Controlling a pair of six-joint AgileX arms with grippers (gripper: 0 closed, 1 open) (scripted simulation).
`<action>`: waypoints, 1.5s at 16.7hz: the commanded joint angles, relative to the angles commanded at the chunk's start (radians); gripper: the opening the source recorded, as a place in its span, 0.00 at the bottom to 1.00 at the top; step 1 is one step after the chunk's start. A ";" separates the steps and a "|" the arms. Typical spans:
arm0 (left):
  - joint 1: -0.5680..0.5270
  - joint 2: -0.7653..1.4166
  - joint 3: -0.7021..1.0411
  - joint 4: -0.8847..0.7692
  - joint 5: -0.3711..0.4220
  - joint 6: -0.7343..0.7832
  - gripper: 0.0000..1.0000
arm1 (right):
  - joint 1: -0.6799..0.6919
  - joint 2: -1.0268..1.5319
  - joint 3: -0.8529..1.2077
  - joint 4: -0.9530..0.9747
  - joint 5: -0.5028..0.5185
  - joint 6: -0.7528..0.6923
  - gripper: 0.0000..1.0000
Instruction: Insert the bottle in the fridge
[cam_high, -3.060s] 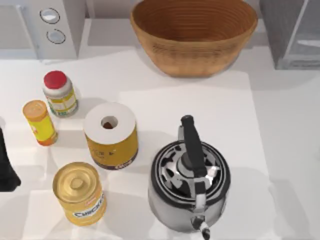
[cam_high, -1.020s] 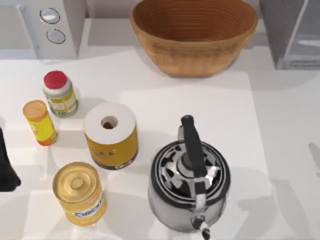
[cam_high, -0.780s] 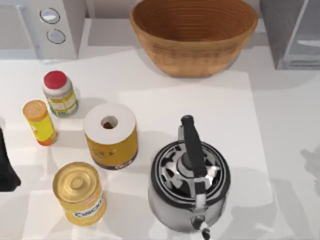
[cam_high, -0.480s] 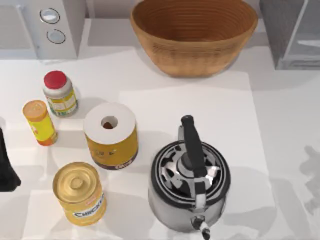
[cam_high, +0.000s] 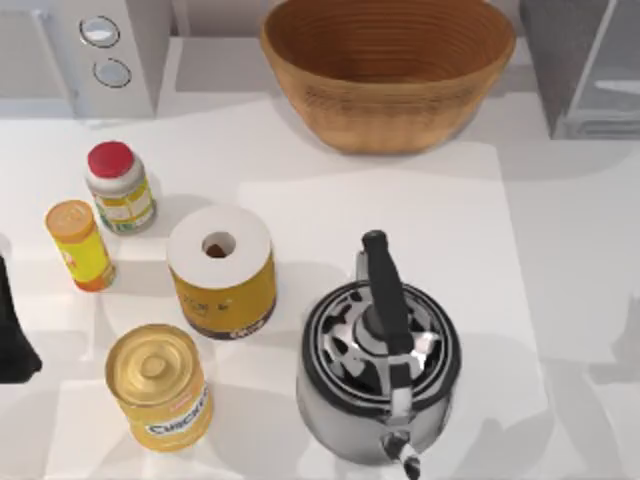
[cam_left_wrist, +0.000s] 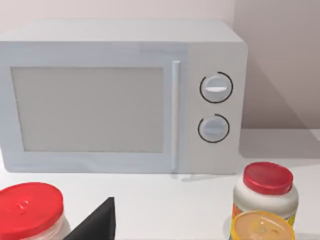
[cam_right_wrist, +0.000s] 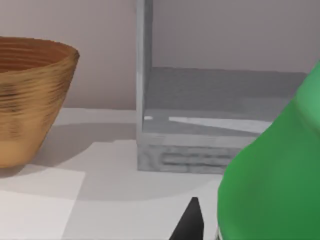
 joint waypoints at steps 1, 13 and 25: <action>0.000 0.000 0.000 0.000 0.000 0.000 1.00 | 0.008 -0.021 -0.012 0.016 0.017 0.021 0.01; 0.000 0.000 0.000 0.000 0.000 0.000 1.00 | -0.015 0.130 0.078 0.131 -0.006 0.037 0.01; 0.000 0.000 0.000 0.000 0.000 0.000 1.00 | -0.180 1.408 0.642 0.780 -0.148 0.044 0.01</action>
